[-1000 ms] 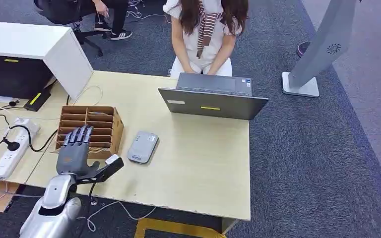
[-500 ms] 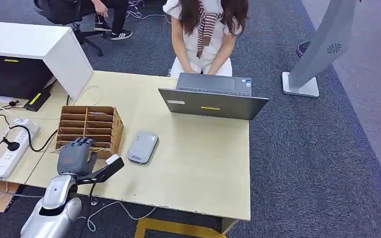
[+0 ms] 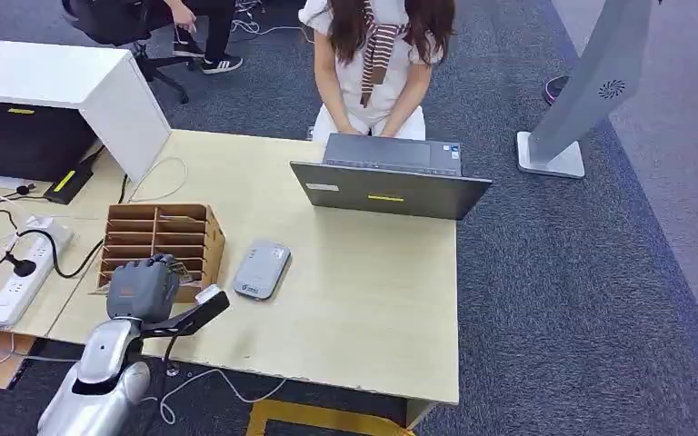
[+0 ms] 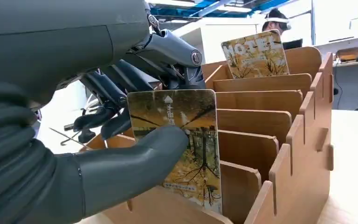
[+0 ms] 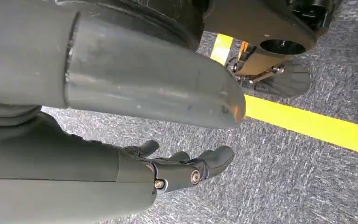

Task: Pass the card to the sensor for recognition and then transmit it.

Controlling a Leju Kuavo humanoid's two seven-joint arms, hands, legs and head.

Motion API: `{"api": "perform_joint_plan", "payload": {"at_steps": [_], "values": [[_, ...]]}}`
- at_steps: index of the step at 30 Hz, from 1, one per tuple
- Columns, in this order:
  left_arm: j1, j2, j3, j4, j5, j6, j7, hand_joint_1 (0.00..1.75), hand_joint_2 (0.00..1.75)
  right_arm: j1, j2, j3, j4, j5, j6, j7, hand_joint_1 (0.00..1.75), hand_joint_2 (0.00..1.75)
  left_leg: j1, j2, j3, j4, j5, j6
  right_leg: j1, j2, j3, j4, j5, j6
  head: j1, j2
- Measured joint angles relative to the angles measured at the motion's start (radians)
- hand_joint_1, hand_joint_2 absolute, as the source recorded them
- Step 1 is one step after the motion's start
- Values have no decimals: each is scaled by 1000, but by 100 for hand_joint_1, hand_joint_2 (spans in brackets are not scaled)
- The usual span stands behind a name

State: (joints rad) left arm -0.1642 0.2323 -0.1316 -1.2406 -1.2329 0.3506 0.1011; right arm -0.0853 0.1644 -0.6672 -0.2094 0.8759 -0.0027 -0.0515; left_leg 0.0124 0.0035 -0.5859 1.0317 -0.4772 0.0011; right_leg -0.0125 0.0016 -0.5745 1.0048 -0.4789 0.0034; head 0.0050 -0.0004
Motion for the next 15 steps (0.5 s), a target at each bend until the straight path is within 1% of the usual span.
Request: {"api": "perform_joint_plan", "payload": {"at_steps": [11,13,15], "values": [[-2,0,0,3,-2,15,-11,175,175,-1,0,0,2,-2,0,2,0,0,0,0,0,0,0,0,0,0,0,0,0,0,0,0],[0,0,-1,-13,-2,16,-22,175,175,-1,0,0,2,-2,-1,2,0,0,0,0,0,0,0,0,0,0,0,0,0,0,0,0],[1,3,-8,-49,0,16,-28,175,175,-1,0,0,2,-5,-3,-1,0,0,0,0,0,0,0,0,0,0,0,0,0,0,0,0]]}}
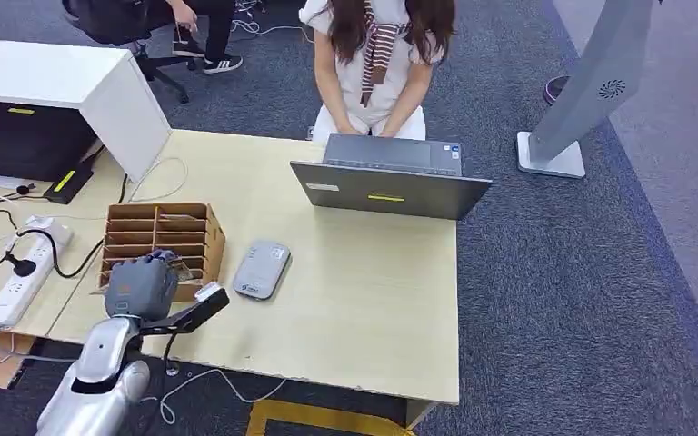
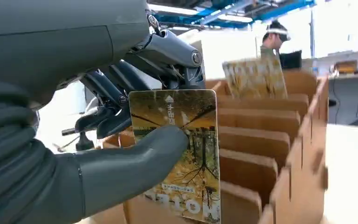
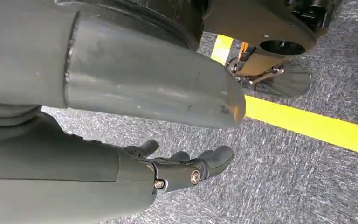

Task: Pass the card to the sensor for recognition and then transmit it.

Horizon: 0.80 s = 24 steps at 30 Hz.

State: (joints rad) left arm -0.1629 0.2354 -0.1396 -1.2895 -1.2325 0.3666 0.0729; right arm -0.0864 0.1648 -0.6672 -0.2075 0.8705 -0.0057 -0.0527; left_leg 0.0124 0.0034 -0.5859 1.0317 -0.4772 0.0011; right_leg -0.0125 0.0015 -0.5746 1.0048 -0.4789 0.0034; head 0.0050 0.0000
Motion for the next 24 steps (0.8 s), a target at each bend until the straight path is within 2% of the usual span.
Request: {"api": "perform_joint_plan", "payload": {"at_steps": [7,14,17,19,24], "values": [[1,23,-75,-197,4,-9,-5,175,175,2,0,-1,1,-12,-1,-11,0,0,0,0,0,0,0,0,0,0,0,0,0,0,0,0],[-3,40,-122,-286,19,-8,-5,175,175,3,0,-2,2,-12,-1,-12,0,0,0,0,0,0,0,0,0,0,0,0,0,0,0,0],[-28,42,-126,-287,29,-1,2,175,175,2,0,-2,3,0,2,-11,0,0,0,0,0,0,0,0,0,0,-1,0,0,0,0,0],[-77,43,-126,-266,11,16,10,175,175,1,0,-2,3,16,6,-3,0,0,0,-1,0,0,1,0,0,-1,0,0,0,0,0,0],[-260,49,-124,-72,-36,128,-13,175,175,-15,1,2,3,40,23,11,0,0,0,-2,0,0,3,-3,0,-2,0,1,3,-1,0,0]]}}
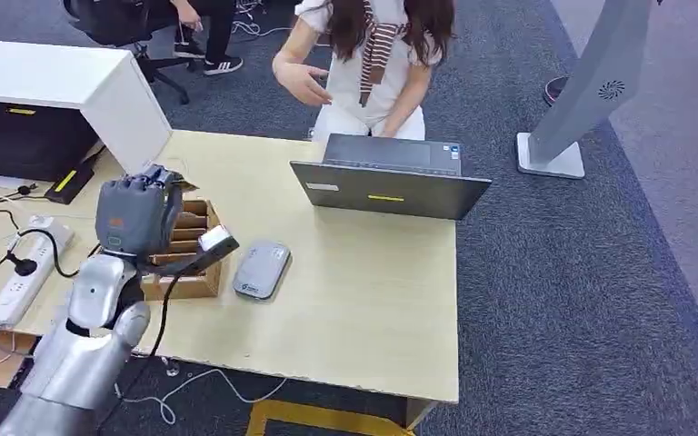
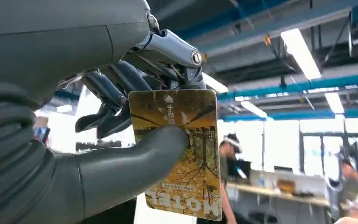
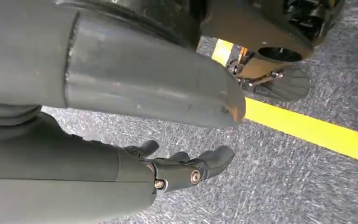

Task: Pass the card to the sensor for recognition and then transmit it.

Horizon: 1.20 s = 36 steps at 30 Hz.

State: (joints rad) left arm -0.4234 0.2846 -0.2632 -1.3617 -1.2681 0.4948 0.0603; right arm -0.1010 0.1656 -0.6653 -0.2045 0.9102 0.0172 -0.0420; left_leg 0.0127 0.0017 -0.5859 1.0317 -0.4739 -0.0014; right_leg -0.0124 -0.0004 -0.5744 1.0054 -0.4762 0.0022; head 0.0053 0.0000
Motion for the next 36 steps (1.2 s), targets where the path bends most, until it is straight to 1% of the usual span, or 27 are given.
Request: {"api": "perform_joint_plan", "payload": {"at_steps": [2,4,7,8,11,16,20,26,35,36], "values": [[-52,2,0,70,-6,19,-8,175,175,-2,0,2,0,0,0,4,0,0,0,0,0,0,0,0,0,0,0,0,0,0,0,0],[-86,2,0,123,-7,23,-10,175,175,-4,1,6,0,0,0,6,0,0,0,0,0,0,0,0,0,0,0,0,0,0,0,0],[-109,2,0,167,-10,29,-11,175,175,-4,2,8,0,0,0,7,0,0,0,0,0,0,0,0,0,0,0,0,0,0,0,0],[-114,2,0,177,-16,28,-9,175,175,-4,3,8,0,0,0,7,0,0,0,0,0,0,0,0,0,0,0,0,0,0,0,0],[-149,2,0,229,-50,10,23,175,175,-4,3,12,0,2,3,8,0,0,0,0,-1,0,0,0,0,0,-1,0,0,0,0,0],[-255,6,1,377,-67,2,25,175,175,-3,3,17,0,3,1,12,0,0,0,0,-1,0,0,0,0,0,-1,1,0,0,0,0],[-299,9,1,455,-70,2,25,175,175,0,3,18,1,8,0,14,0,0,0,0,-1,0,0,0,0,1,-1,1,0,0,0,0],[-319,12,1,511,-74,1,25,175,175,2,3,20,1,16,0,14,0,0,0,0,-1,0,0,0,0,1,-1,1,0,0,0,0],[-320,12,1,534,-78,2,25,175,175,2,6,23,1,14,2,13,0,0,0,0,-1,0,0,0,0,1,-1,1,0,0,0,0],[-320,12,1,536,-78,3,25,17,175,2,6,23,2,14,3,13,0,0,0,0,-1,0,0,0,0,1,-1,1,0,0,0,0]]}}
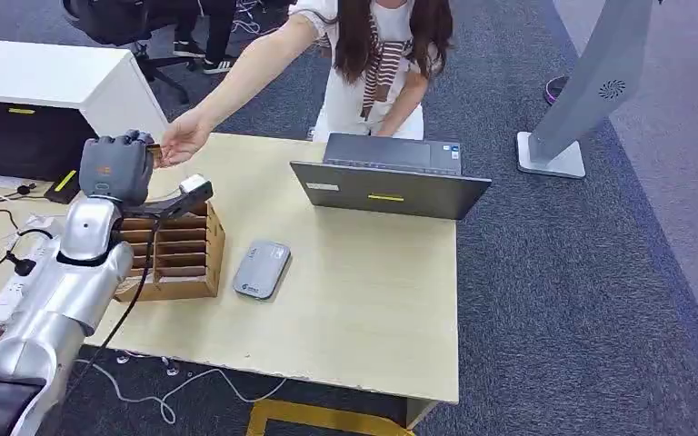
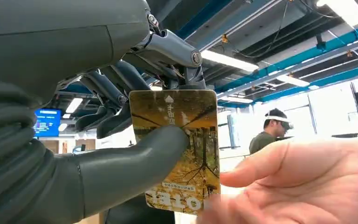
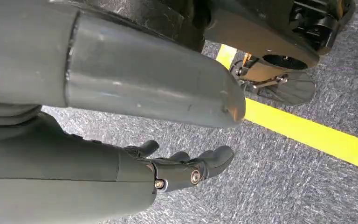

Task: Pass the card to the sensor for recognition and then transmit it.

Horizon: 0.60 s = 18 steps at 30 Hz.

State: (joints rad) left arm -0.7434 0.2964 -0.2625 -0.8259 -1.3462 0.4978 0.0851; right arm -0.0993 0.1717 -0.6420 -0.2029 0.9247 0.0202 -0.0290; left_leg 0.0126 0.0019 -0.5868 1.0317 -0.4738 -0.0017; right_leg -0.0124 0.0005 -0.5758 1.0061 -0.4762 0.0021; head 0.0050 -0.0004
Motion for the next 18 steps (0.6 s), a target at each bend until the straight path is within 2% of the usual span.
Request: {"api": "perform_joint_plan", "payload": {"at_steps": [1,12,18], "values": [[0,0,0,0,0,1,0,0,175,0,0,0,0,0,0,0,0,0,0,0,0,0,0,0,0,0,0,0,0,0,0,0],[2,-6,0,-1,18,8,-5,0,175,0,0,0,0,0,-2,-3,0,0,0,0,0,0,0,0,0,0,0,0,0,0,0,0],[23,-11,0,-55,63,8,-26,0,175,0,0,0,0,0,-2,-5,0,0,0,0,0,0,0,0,0,0,0,0,0,0,0,0]]}}
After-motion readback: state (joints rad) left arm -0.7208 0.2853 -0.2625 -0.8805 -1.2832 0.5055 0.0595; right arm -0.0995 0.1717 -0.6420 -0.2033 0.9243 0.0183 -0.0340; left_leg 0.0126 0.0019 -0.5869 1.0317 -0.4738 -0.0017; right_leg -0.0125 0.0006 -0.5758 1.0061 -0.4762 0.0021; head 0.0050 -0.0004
